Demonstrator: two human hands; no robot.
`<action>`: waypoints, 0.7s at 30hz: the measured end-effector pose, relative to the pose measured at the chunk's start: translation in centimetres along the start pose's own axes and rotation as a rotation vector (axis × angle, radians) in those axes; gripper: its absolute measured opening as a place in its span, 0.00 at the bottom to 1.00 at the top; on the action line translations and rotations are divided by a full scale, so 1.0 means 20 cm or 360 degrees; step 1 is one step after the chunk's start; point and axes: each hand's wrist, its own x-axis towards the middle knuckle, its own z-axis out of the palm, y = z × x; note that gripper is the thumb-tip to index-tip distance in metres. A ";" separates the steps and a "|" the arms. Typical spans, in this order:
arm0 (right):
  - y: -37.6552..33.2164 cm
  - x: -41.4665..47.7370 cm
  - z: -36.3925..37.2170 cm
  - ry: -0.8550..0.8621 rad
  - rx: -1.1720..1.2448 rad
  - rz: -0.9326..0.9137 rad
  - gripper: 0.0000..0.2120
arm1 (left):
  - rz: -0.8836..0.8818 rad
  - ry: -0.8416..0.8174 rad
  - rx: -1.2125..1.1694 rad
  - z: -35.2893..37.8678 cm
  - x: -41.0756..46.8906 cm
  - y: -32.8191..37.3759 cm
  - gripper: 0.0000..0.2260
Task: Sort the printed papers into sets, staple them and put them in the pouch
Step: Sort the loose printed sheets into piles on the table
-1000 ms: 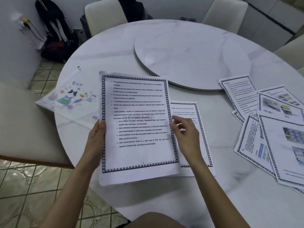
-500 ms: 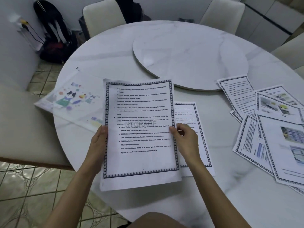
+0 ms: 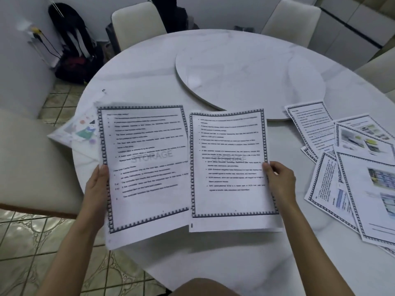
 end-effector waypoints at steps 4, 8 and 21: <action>0.09 0.02 -0.01 0.0010 -0.0118 0.0061 0.10 | 0.0005 0.0132 -0.0014 -0.09 0.01 0.02 0.13; 0.13 0.02 0.01 -0.0028 -0.0208 0.0041 0.10 | -0.0015 0.0170 -0.0040 -0.12 -0.02 0.04 0.12; -0.20 -0.17 0.20 -0.0357 -0.0008 -0.0373 0.18 | 0.0003 -0.0120 -0.0001 0.07 -0.06 0.03 0.12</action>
